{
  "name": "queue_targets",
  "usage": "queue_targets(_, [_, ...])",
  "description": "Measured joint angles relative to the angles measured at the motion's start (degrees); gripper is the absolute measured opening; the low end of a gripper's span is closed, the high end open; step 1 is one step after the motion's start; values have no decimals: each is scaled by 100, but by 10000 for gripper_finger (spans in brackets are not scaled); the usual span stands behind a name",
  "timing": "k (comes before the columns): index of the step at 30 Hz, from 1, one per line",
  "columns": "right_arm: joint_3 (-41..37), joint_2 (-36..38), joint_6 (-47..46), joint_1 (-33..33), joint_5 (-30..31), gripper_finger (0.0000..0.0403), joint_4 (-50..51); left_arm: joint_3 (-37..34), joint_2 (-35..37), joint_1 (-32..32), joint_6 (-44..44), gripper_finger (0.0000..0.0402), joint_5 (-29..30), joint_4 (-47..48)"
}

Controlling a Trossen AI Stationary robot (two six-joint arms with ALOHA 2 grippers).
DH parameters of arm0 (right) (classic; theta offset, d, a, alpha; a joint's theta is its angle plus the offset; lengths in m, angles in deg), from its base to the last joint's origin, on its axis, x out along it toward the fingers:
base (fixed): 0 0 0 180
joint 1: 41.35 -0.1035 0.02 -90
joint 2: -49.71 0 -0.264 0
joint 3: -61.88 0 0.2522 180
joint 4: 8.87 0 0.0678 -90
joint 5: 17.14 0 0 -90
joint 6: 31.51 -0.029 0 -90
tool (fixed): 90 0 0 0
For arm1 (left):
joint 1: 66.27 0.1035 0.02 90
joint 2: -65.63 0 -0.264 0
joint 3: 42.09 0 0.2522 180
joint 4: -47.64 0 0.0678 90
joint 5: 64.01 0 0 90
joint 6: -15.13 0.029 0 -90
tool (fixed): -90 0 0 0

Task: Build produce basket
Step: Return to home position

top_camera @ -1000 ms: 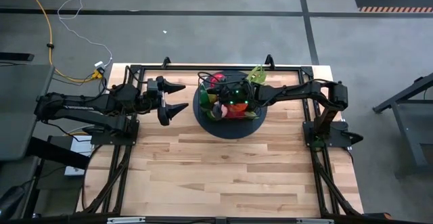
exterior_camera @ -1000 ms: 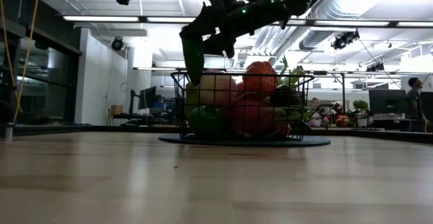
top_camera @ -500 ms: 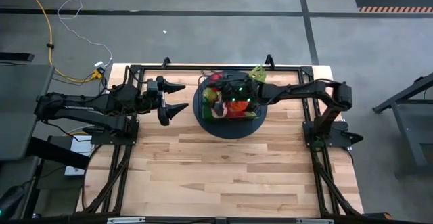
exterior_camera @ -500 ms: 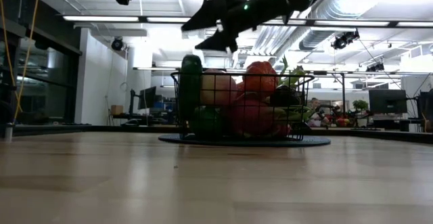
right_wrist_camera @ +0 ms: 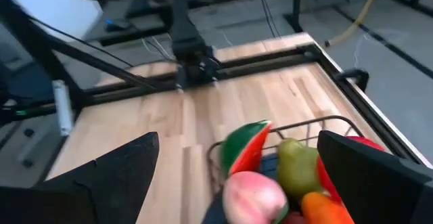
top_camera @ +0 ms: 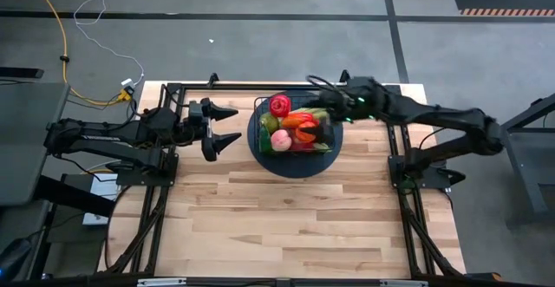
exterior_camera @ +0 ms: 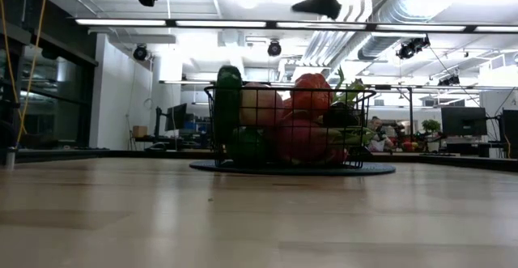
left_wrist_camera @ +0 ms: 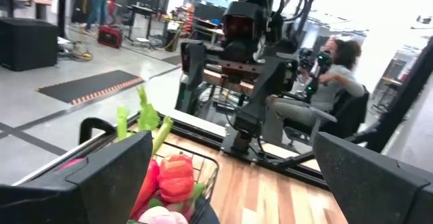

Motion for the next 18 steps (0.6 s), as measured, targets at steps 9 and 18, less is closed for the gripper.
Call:
queue_targets(9, [-2323, 1783, -1558, -335, -9, 394, -2870, 0, 0, 0, 92, 397, 81, 7])
queue_targets(18, [-2660, 2461, -2425, -388, 40, 394, -3364, 0, 0, 0, 51, 397, 102, 13])
